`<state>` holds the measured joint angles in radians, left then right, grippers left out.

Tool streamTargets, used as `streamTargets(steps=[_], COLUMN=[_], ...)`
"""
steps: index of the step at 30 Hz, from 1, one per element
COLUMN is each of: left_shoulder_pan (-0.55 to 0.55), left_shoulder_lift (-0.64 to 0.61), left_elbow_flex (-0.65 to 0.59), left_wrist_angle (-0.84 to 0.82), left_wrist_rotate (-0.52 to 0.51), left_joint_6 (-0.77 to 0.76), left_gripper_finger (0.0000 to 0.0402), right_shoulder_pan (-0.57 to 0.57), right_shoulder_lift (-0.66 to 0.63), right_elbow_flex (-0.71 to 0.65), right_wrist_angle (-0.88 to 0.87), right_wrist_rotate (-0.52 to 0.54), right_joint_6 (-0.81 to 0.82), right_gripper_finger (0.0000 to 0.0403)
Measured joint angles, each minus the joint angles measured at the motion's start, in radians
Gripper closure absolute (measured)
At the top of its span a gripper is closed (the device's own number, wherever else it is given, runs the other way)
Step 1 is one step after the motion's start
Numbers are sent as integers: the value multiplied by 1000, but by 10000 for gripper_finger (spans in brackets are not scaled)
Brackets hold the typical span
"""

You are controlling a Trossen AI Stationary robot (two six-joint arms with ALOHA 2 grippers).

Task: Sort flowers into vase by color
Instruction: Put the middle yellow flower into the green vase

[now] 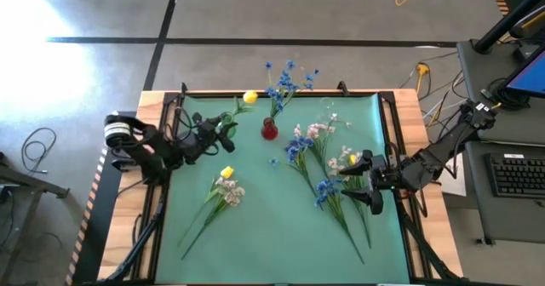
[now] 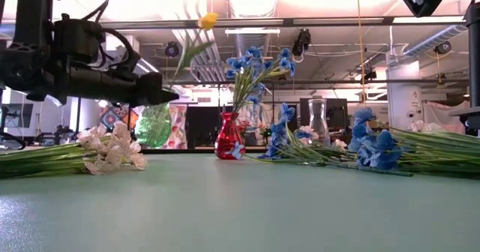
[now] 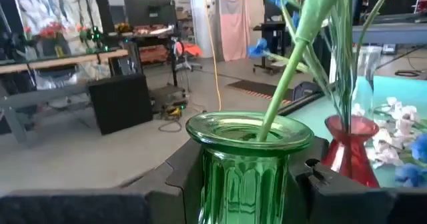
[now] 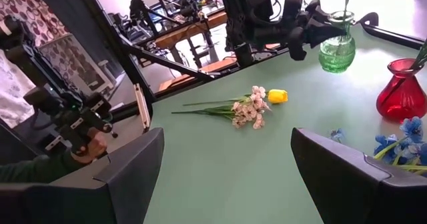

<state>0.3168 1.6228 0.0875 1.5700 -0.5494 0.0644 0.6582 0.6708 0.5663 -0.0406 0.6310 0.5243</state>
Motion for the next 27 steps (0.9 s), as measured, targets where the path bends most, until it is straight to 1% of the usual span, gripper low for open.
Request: streamTargets(steps=[5, 14, 19, 27], left_shoulder_pan=[12, 13, 12, 12], left_shoulder_lift=[43, 68, 102, 133], left_elbow_flex=[0, 10, 10, 20], left_wrist_angle=[0, 1, 9, 11], left_wrist_rotate=[7, 8, 8, 8], left_joint_6=[-21, -22, -23, -25], left_gripper_finger=[286, 286, 285, 275], right_shoulder_pan=[0, 0, 0, 0], right_shoulder_lift=[0, 0, 0, 0], right_elbow_flex=[0, 0, 0, 0], right_wrist_angle=[1, 1, 0, 0], right_wrist_rotate=[0, 0, 0, 0], right_joint_6=[-2, -5, -5, -5], right_gripper_finger=[83, 83, 83, 83])
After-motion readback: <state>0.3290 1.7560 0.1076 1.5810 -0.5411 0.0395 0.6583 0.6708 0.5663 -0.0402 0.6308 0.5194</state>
